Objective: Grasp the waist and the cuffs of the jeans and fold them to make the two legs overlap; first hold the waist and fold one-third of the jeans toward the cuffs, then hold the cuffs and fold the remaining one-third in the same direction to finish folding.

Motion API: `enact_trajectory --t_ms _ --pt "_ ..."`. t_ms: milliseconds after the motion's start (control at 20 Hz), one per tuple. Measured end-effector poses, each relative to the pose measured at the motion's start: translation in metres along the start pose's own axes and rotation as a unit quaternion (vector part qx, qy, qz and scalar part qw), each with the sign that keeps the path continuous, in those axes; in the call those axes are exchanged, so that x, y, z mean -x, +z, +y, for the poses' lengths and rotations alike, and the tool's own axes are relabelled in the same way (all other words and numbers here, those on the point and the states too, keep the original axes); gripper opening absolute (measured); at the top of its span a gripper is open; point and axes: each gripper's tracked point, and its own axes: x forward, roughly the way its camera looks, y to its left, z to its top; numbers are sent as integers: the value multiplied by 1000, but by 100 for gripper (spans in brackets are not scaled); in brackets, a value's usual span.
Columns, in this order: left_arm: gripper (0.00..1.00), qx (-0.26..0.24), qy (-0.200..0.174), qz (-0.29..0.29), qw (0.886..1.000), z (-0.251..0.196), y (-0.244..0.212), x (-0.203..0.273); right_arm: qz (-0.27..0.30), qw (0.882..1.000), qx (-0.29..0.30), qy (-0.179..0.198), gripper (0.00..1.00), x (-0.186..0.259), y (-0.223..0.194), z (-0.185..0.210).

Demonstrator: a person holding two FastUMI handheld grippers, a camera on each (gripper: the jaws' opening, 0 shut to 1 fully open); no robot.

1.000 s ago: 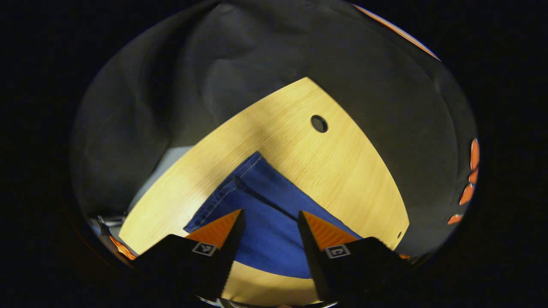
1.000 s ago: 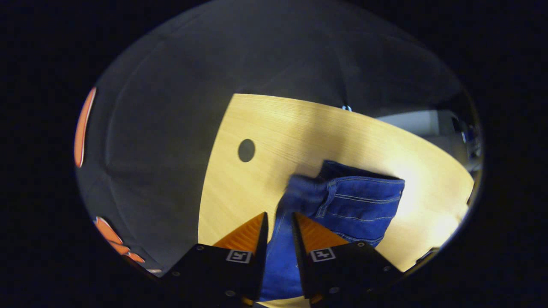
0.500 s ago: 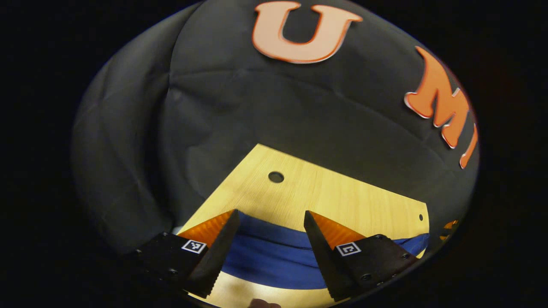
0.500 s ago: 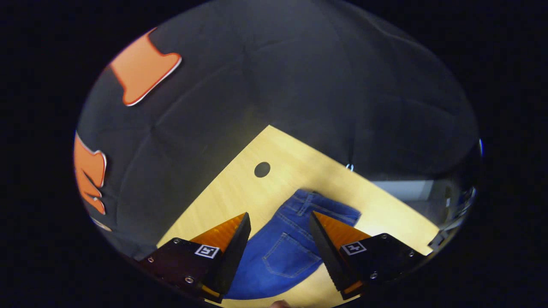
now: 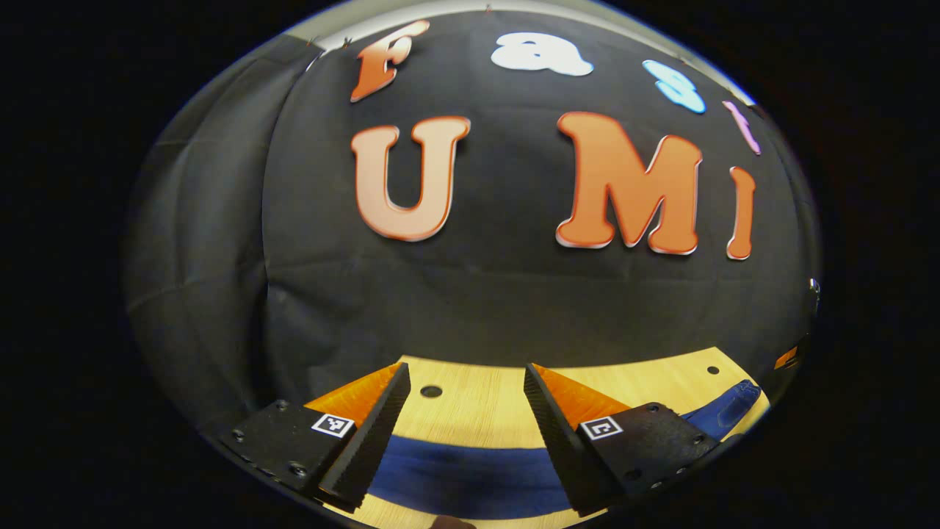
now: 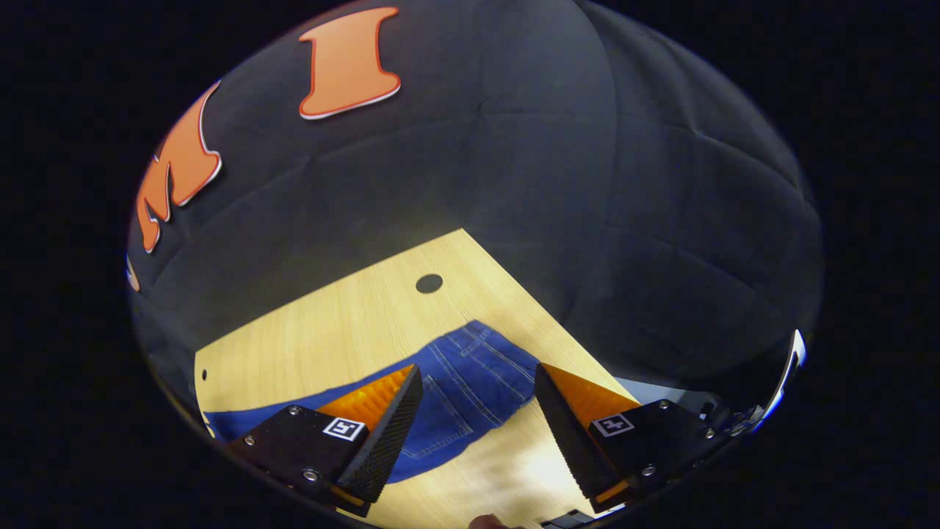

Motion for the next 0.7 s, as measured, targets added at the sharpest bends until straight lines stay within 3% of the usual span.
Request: enact_trajectory --t_ms 50,200,700 --pt "97 -11 3 -17 1000 -4 5 13 14 1000 -20 -2 97 4 1 0" --pt "96 -14 7 -44 999 -13 17 37 64 995 -81 4 97 6 -5 3" --pt "98 -58 33 -85 994 -39 36 93 149 980 -134 -12 97 15 -13 8"
